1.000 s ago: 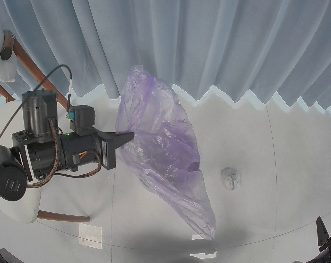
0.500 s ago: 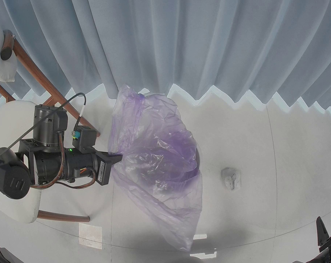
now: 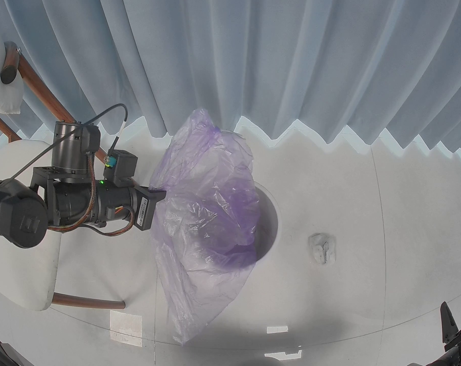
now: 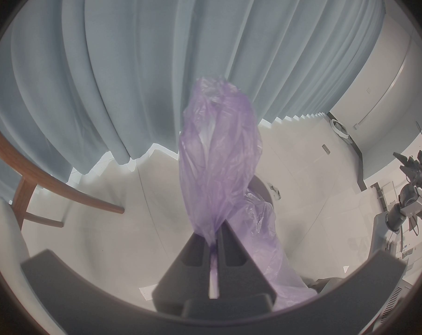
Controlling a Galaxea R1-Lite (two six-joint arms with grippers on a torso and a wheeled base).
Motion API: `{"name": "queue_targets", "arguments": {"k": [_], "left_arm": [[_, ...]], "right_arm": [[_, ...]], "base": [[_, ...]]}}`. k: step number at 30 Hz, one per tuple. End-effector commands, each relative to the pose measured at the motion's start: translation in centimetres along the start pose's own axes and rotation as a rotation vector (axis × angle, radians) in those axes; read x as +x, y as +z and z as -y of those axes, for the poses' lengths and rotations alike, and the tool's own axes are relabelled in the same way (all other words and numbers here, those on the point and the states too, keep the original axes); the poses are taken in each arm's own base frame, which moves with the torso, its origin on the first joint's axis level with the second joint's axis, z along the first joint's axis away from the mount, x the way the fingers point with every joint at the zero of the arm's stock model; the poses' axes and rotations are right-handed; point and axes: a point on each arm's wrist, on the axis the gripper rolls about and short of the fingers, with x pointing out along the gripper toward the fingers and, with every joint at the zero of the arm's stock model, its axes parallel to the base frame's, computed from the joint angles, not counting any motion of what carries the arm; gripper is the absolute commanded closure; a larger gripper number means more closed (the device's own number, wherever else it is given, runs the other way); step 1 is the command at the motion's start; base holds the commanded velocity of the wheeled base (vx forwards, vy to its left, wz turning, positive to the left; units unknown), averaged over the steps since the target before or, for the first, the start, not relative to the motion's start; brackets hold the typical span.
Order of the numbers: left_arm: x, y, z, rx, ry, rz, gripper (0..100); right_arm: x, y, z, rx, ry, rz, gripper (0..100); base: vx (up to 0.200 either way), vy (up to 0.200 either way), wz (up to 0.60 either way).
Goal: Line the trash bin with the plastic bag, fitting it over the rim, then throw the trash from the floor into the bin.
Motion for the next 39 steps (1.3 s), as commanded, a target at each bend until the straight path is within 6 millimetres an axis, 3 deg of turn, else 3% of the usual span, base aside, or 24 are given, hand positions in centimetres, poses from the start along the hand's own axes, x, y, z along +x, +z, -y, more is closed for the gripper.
{"name": "queue_targets", "arguments": {"k": [1, 2, 4, 6, 7, 8, 9, 10, 11, 12, 18, 22, 30, 39], "left_arm": [[1.1, -0.3, -0.1, -0.001, 0.0, -0.01, 100], [1.1, -0.1, 0.1, 0.006, -0.01, 0.002, 100], [1.1, -0.1, 0.4, 0.011, -0.02, 0.002, 100], [1.1, -0.1, 0.5, 0.012, -0.023, 0.001, 100], [1.3, -0.2, 0.6, 0.016, -0.026, -0.001, 100], [1.3, -0.2, 0.6, 0.018, -0.025, 0.001, 100], [1.5, 0.0, 0.5, 0.032, -0.025, 0.01, 100], [1.7, 0.1, 0.5, 0.044, -0.024, 0.015, 100], [1.7, 0.1, 0.5, 0.045, -0.024, 0.018, 100], [2.0, 0.3, 0.4, 0.065, -0.021, 0.029, 100], [1.8, 1.2, 0.6, 0.074, -0.023, 0.063, 100], [1.3, 1.6, 0.6, 0.074, -0.044, 0.084, 100], [0.7, 1.3, 0.7, 0.069, -0.044, 0.084, 100], [0.7, 0.6, 0.8, 0.076, -0.014, 0.053, 100]], "right_arm": [[-0.4, 2.5, 0.0, 0.0, 0.049, 0.08, 0], [1.5, 6.9, 0.1, 0.017, 0.121, 0.062, 0], [4.0, 9.3, 0.0, 0.029, 0.19, 0.004, 0], [4.5, 9.9, -0.1, 0.037, 0.21, -0.005, 0], [8.1, 11.6, -1.1, 0.128, 0.31, -0.14, 0], [8.6, 11.7, -1.2, 0.139, 0.316, -0.153, 0], [11.3, 12.9, -1.9, 0.213, 0.327, -0.215, 0], [12.6, 13.5, -2.3, 0.24, 0.329, -0.236, 0], [12.7, 13.6, -2.3, 0.243, 0.332, -0.237, 0], [15.3, 14.2, -3.0, 0.263, 0.343, -0.288, 0], [21.0, 13.5, -4.6, 0.245, 0.414, -0.42, 0], [24.0, 11.7, -6.5, 0.215, 0.476, -0.52, 0], [28.1, 9.9, -10.4, 0.2, 0.568, -0.585, 0], [31.8, 7.0, -12.1, 0.176, 0.586, -0.587, 0]], "base": [[0.0, 0.0, 0.0], [0.0, 0.0, 0.0], [0.0, 0.0, 0.0], [0.0, 0.0, 0.0], [0.0, 0.0, 0.0], [0.0, 0.0, 0.0], [0.0, 0.0, 0.0], [0.0, 0.0, 0.0], [0.0, 0.0, 0.0], [0.0, 0.0, 0.0], [0.0, 0.0, 0.0], [0.0, 0.0, 0.0], [0.0, 0.0, 0.0], [0.111, 0.0, 0.0]]}}
